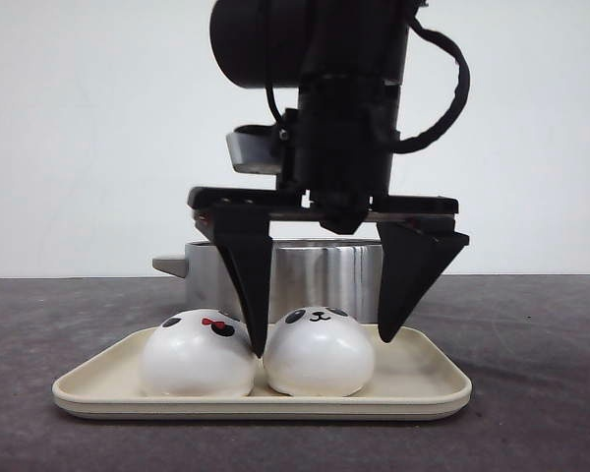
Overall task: Steam buns
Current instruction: 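Lower the right gripper onto the red-bow bun and grasp it, then move the bun with the right gripper into the steamer and release, then lower the left gripper around the last bun on the tray and grasp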
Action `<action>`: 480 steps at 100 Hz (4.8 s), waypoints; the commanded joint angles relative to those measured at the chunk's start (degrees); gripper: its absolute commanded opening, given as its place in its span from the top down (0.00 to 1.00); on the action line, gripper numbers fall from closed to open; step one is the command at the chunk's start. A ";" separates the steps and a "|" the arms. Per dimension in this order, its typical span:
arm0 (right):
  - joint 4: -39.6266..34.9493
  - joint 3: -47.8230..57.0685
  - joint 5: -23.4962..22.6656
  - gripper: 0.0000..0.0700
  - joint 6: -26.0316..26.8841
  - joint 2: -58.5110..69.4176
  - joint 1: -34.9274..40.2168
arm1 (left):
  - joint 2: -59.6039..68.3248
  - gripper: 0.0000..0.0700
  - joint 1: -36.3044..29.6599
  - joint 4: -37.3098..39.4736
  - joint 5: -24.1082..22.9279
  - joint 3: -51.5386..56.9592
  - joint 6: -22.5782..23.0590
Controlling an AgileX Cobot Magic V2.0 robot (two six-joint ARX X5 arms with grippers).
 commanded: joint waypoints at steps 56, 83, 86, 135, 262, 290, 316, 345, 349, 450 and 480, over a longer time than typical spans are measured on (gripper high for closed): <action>1.53 0.70 -4.66 0.63 0.46 3.78 -1.25 | 0.46 0.00 -0.42 0.50 -0.31 1.33 0.81; 1.36 0.72 -4.63 0.99 -0.48 3.15 -1.16 | 0.46 0.00 -0.42 0.46 -0.31 1.33 1.07; 1.22 0.74 -4.61 0.99 -0.63 2.38 -1.01 | 0.46 0.00 -0.42 0.44 -0.31 1.33 1.25; 1.44 18.38 2.10 0.99 -9.35 -17.62 0.28 | 0.46 0.00 -0.42 0.83 -0.24 1.33 1.88; 7.65 26.56 -6.60 0.99 -14.71 14.75 -20.31 | 0.42 0.00 -0.42 -2.62 0.15 1.33 1.42; 4.66 26.53 -7.28 0.77 -15.74 16.59 -20.31 | 0.46 0.00 -0.42 -2.54 0.15 1.33 1.44; 3.43 26.53 -6.93 0.31 -15.91 17.25 -20.28 | 0.46 0.00 -0.42 -2.54 0.15 1.33 1.46; 4.13 27.96 -6.56 0.29 -15.93 17.22 -20.46 | 0.46 0.00 -0.42 -2.56 0.13 1.33 1.57; 3.67 28.83 -6.56 0.29 -15.93 17.22 -20.46 | 0.46 0.00 -0.42 -2.54 0.13 1.33 1.66; -13.33 51.71 5.09 0.97 -21.11 -10.43 -4.28 | -2.40 0.00 -2.80 6.40 9.22 -33.92 -6.08; -14.36 51.71 13.75 0.97 -20.31 -24.04 6.88 | 4.33 0.00 -5.14 16.96 16.17 -49.81 -8.87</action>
